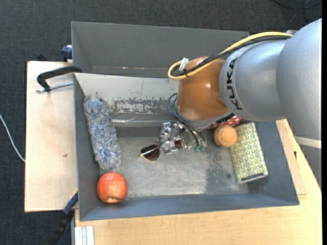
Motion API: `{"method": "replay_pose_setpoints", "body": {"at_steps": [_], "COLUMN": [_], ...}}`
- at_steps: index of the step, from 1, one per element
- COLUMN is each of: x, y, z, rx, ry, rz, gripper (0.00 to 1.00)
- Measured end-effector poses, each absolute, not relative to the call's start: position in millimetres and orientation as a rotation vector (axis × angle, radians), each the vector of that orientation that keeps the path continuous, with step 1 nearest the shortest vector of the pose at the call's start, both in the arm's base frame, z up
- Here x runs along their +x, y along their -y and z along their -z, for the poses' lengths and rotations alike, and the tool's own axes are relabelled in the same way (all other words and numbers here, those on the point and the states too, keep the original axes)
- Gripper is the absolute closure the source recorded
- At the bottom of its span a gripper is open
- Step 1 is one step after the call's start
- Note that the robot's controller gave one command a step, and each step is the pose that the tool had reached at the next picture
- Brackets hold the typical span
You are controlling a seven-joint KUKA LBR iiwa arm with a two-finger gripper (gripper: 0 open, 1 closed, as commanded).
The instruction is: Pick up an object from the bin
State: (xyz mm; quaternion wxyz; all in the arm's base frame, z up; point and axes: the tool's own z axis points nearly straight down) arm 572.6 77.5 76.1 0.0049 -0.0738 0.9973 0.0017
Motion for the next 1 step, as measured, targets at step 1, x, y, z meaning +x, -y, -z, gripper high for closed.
{"method": "replay_pose_setpoints", "body": {"at_steps": [1], "x": [581.3], "y": [-83.2], "z": [-206.8], "rx": [-0.223], "ry": [-3.128], "rz": [-0.002], "gripper": [1.0]}}
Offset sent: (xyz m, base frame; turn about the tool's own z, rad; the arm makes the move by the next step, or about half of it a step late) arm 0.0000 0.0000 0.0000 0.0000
